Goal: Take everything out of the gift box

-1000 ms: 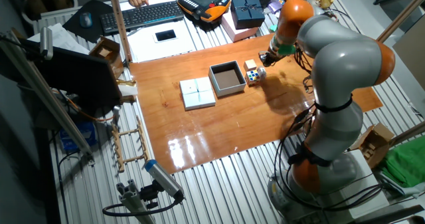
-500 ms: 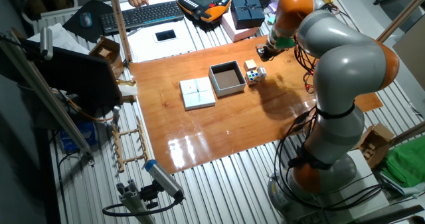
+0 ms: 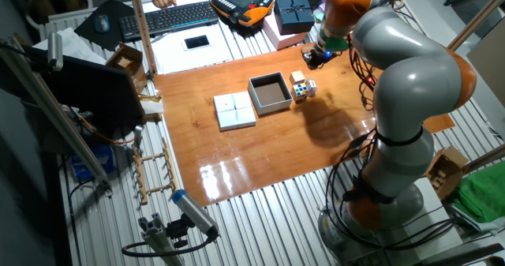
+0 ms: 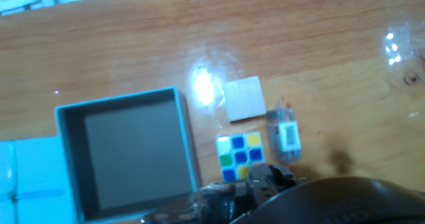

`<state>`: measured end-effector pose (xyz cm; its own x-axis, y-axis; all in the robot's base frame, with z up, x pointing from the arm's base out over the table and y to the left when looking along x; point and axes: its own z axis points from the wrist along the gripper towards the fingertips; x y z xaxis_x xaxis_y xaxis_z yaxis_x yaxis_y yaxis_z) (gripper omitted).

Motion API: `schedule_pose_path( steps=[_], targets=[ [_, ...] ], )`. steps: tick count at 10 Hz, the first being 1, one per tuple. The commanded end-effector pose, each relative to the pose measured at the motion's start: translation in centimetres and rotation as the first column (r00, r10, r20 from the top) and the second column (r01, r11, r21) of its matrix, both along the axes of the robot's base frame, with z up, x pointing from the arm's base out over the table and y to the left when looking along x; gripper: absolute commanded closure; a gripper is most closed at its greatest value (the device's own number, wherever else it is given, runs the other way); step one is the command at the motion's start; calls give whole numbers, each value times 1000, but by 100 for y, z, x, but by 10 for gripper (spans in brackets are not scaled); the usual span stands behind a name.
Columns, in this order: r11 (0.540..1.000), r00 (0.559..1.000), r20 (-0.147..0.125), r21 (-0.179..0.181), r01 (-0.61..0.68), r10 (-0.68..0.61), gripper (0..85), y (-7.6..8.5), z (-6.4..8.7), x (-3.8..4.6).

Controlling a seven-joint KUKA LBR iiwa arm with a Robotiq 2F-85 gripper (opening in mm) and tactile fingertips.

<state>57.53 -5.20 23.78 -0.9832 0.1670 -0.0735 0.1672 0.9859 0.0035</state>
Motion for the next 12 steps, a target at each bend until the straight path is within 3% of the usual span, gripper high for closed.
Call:
schedule_pose_path(
  steps=[1, 6, 12],
  targets=[
    [1000, 1000, -4, -2, 1, -1, 840, 37, 35, -20],
    [1000, 1000, -25, -9, 0, 0, 840, 221, 243, -155],
    [1000, 999, -28, -4, -15, 15, 840, 335, 366, -240]
  ],
)
